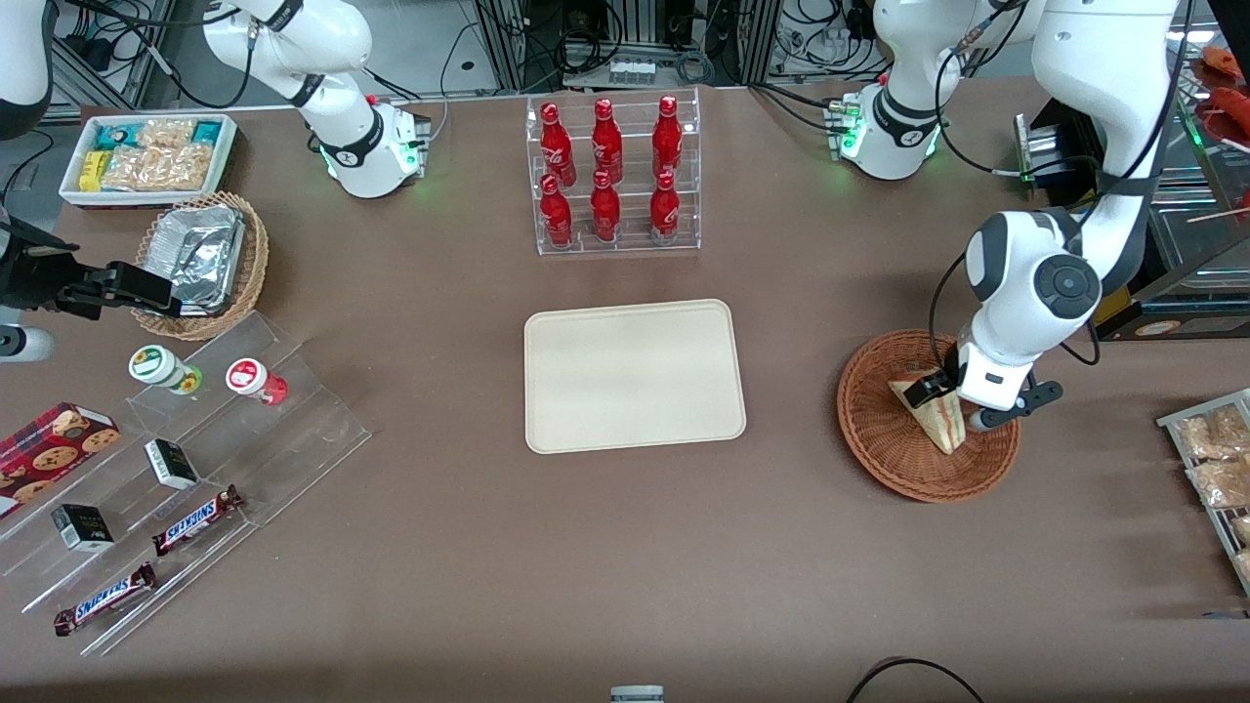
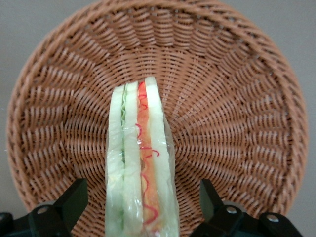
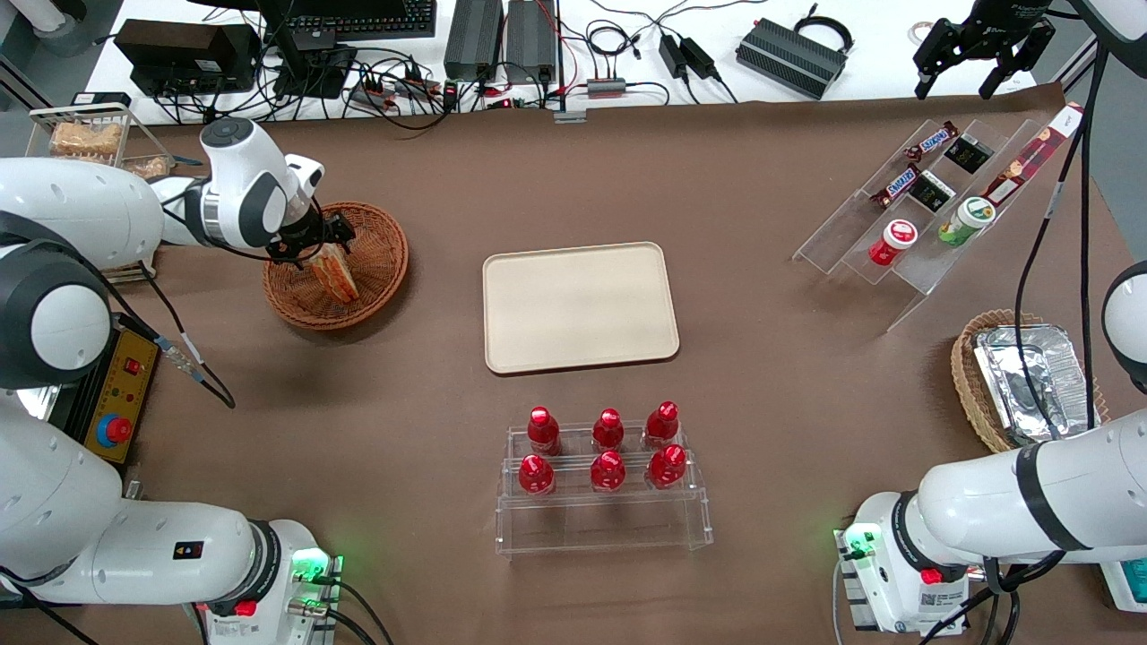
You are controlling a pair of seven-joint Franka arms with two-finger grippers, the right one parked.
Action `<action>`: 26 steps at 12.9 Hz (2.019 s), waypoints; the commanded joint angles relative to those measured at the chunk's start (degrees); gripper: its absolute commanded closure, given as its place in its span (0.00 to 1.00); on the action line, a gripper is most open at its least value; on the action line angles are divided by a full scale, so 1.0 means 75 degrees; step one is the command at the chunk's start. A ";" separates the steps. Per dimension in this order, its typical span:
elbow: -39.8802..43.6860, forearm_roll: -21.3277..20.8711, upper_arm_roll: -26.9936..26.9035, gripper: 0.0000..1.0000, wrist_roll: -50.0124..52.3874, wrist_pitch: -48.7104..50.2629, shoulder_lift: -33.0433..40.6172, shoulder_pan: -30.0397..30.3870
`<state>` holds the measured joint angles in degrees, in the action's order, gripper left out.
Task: Place sandwich from basket to tray
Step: 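Close the left gripper on the wrapped sandwich and lift it, then carry the sandwich with the left gripper over the cream tray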
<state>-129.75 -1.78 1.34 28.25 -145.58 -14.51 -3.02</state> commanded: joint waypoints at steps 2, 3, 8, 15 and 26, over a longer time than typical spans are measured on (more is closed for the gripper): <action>-0.0090 -0.0114 0.0021 0.18 0.0195 -0.0231 -0.0139 0.0016; -0.0090 -0.0114 0.0021 0.50 0.0172 -0.0219 -0.0139 0.0016; 0.0131 -0.0137 0.0021 0.85 0.0078 0.0457 0.0293 0.0004; 0.3293 -0.0430 0.0279 0.85 0.0276 0.4700 0.0600 -0.1036; 0.5661 -0.0418 0.0279 0.84 0.2231 0.4680 -0.1905 -0.4540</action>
<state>-93.84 -4.05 4.27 41.88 -111.54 -22.61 -33.41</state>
